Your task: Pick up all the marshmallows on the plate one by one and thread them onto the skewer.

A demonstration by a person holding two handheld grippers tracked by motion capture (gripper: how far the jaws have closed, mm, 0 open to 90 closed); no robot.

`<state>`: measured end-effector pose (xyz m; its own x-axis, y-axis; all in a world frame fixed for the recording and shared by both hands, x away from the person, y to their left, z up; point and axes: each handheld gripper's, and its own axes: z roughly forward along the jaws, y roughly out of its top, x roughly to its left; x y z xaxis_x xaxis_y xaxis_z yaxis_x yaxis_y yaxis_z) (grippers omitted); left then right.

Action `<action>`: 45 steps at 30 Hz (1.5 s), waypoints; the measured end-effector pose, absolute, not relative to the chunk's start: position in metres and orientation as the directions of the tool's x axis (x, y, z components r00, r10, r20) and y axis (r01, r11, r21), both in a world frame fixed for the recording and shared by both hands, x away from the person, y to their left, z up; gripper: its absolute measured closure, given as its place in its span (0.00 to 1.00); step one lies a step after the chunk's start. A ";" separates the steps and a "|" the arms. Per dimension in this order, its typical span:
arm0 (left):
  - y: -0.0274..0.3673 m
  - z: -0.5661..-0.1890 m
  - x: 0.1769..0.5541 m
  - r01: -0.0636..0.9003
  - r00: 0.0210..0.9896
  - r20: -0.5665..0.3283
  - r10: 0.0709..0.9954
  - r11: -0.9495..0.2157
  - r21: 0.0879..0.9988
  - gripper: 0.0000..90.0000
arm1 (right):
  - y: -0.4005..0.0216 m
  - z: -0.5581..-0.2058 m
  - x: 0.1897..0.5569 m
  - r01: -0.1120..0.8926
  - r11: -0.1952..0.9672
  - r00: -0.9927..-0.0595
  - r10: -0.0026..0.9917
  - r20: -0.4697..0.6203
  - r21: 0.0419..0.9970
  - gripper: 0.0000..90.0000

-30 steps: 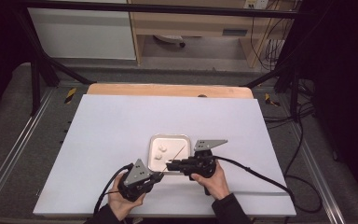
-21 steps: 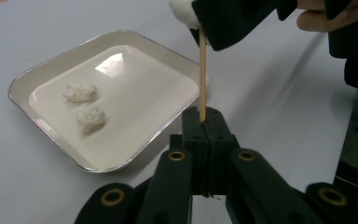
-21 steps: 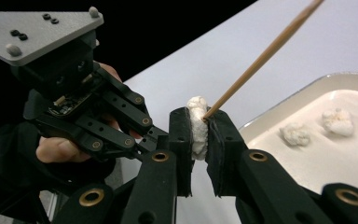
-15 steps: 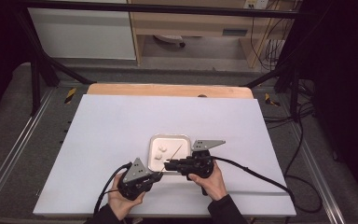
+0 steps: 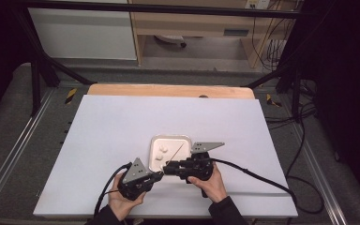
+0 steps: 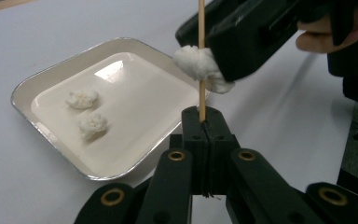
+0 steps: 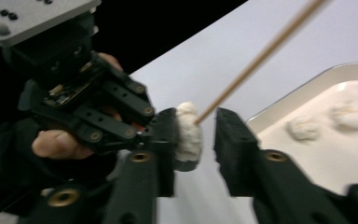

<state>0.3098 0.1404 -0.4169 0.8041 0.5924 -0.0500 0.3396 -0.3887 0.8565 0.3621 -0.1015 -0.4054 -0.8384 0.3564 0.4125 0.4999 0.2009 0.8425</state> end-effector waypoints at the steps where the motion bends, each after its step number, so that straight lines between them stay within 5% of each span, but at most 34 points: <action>1: 0.142 -0.418 0.310 0.348 0.799 -0.057 0.598 -0.383 0.856 0.99 | -0.103 -0.404 0.362 0.492 0.197 -0.837 0.374 0.399 0.848 0.64; 7: 0.161 -0.417 0.314 0.379 0.773 -0.082 0.629 -0.354 0.855 0.99 | -0.111 -0.396 0.365 0.421 0.196 -0.828 0.483 0.287 0.885 0.29; 13: 0.181 -0.416 0.317 0.406 0.749 -0.090 0.657 -0.347 0.846 0.99 | -0.113 -0.401 0.374 0.411 0.266 -0.784 0.590 0.190 0.872 0.11; 29: 0.203 -0.418 0.325 0.444 0.721 -0.136 0.680 -0.302 0.844 0.98 | -0.094 -0.407 0.413 0.463 0.327 -0.713 0.690 0.127 0.824 0.02; 45: 0.207 -0.420 0.328 0.455 0.712 -0.148 0.686 -0.291 0.842 0.98 | -0.046 -0.421 0.443 0.498 0.406 -0.705 0.704 0.085 0.766 0.11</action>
<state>0.3277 0.2066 -0.4200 0.7123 0.6862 -0.1479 0.4549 -0.2908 0.8417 0.4435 -0.0464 -0.4214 -0.7051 0.7039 0.0854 0.4979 0.4058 0.7664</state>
